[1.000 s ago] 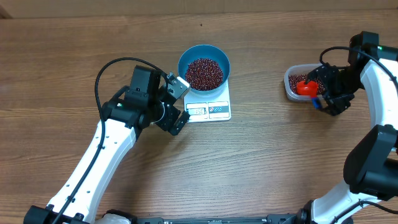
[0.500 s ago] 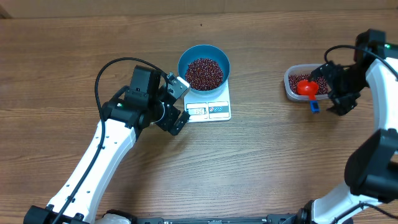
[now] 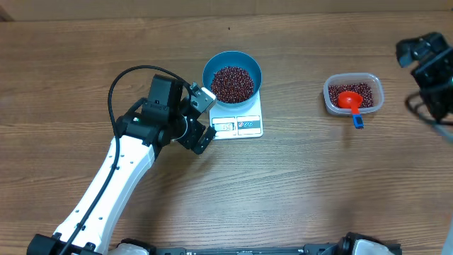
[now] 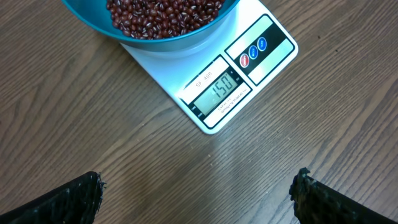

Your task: Scoop item into bowl and weigh 150g on scale

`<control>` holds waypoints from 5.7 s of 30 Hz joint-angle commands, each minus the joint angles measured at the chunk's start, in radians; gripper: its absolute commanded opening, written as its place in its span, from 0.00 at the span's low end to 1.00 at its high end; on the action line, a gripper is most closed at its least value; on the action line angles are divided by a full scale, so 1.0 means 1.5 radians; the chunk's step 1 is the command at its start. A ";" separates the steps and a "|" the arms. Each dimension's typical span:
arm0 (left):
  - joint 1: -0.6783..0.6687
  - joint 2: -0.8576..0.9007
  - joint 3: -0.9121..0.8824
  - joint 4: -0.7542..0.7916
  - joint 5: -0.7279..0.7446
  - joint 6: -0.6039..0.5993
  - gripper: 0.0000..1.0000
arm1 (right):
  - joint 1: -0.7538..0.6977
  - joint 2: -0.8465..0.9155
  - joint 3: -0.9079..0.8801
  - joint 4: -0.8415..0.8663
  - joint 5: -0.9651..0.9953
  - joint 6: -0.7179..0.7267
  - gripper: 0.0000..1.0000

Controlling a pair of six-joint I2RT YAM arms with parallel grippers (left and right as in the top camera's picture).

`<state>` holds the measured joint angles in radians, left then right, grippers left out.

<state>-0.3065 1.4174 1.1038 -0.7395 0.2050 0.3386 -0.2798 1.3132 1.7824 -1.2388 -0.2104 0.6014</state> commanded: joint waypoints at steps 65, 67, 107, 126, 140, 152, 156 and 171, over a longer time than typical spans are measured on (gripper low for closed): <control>0.003 -0.014 -0.002 0.001 0.003 -0.007 0.99 | 0.146 -0.874 -1.183 0.801 0.109 -0.469 1.00; 0.003 -0.014 -0.002 0.001 0.003 -0.007 1.00 | 0.146 -0.874 -1.183 0.771 0.109 -0.468 1.00; 0.003 -0.014 -0.002 0.001 0.003 -0.007 1.00 | 0.146 -0.874 -1.183 0.773 0.109 -0.469 1.00; 0.003 -0.014 -0.002 0.001 0.003 -0.007 1.00 | 0.146 -0.874 -1.183 0.773 0.109 -0.469 1.00; 0.004 -0.033 -0.002 -0.008 0.014 -0.009 0.94 | 0.146 -0.874 -1.183 0.773 0.109 -0.469 1.00; 0.072 -0.341 -0.067 0.109 -0.098 -0.051 1.00 | 0.146 -0.874 -1.183 0.773 0.109 -0.469 1.00; 0.171 -0.499 -0.216 0.249 -0.084 -0.127 1.00 | 0.146 -0.874 -1.183 0.773 0.109 -0.469 1.00; 0.251 -0.834 -0.600 0.511 -0.103 -0.184 0.99 | 0.146 -0.874 -1.183 0.773 0.109 -0.469 1.00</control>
<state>0.0498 0.2470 0.2642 0.0090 0.0692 0.1112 -0.0643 0.0109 0.0185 -0.0830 -0.0456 -0.1013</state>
